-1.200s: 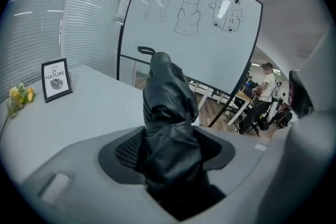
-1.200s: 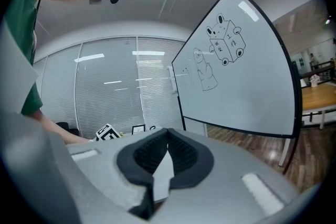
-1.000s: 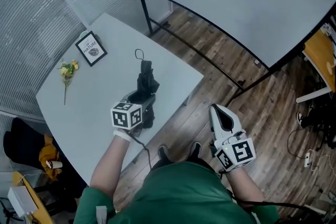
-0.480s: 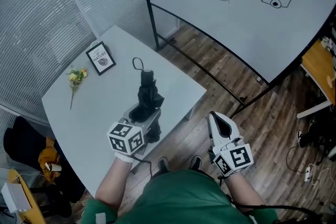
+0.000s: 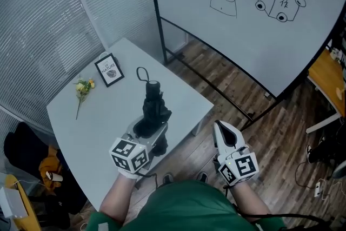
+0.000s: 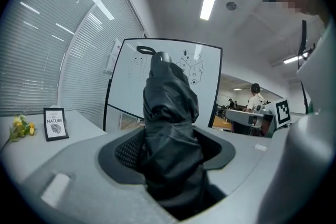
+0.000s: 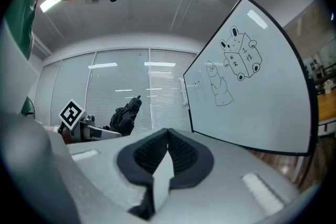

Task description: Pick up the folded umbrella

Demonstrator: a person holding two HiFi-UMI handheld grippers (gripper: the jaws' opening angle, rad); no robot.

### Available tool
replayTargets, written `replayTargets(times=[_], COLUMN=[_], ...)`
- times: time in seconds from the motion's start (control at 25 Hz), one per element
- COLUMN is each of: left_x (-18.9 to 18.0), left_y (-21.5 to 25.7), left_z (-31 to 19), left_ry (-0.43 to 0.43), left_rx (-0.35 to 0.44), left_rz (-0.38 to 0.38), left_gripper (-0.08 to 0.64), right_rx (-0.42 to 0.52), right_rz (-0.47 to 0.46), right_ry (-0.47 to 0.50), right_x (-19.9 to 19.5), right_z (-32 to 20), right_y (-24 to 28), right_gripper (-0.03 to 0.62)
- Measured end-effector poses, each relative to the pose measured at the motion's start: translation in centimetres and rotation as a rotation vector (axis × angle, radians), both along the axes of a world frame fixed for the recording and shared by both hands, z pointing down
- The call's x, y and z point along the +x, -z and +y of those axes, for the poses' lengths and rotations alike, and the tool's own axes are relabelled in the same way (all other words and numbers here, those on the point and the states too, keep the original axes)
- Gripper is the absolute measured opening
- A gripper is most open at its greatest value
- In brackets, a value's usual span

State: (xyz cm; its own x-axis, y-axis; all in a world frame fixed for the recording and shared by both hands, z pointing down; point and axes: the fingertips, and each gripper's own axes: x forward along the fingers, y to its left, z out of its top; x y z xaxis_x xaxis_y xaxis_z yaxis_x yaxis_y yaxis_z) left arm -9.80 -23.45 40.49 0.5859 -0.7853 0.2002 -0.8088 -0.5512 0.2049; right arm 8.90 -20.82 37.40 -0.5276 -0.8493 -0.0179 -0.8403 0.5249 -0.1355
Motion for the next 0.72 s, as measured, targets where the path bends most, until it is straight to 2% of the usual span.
replayTargets(times=[0.16, 0.44, 0.72], left_x=[0.1, 0.8, 0.9], left_y=[1.4, 5.4, 9.2], left_z=[0.5, -0.2, -0.8], left_ry=[-0.006, -0.014, 0.002], left_rx=[0.039, 0.153, 0.284], left_rz=[0.014, 0.042, 0.010], left_gripper=[0.282, 0.282, 0.282], right_rx=[0.027, 0.076, 0.125], right_rz=[-0.002, -0.002, -0.006], right_ry=[-0.007, -0.029, -0.050], right_x=[0.3, 1.4, 2.1], right_z=[-0.1, -1.2, -2.8], right_y=[1.0, 3.1, 5.3], right_gripper=[0.003, 0.003, 0.003])
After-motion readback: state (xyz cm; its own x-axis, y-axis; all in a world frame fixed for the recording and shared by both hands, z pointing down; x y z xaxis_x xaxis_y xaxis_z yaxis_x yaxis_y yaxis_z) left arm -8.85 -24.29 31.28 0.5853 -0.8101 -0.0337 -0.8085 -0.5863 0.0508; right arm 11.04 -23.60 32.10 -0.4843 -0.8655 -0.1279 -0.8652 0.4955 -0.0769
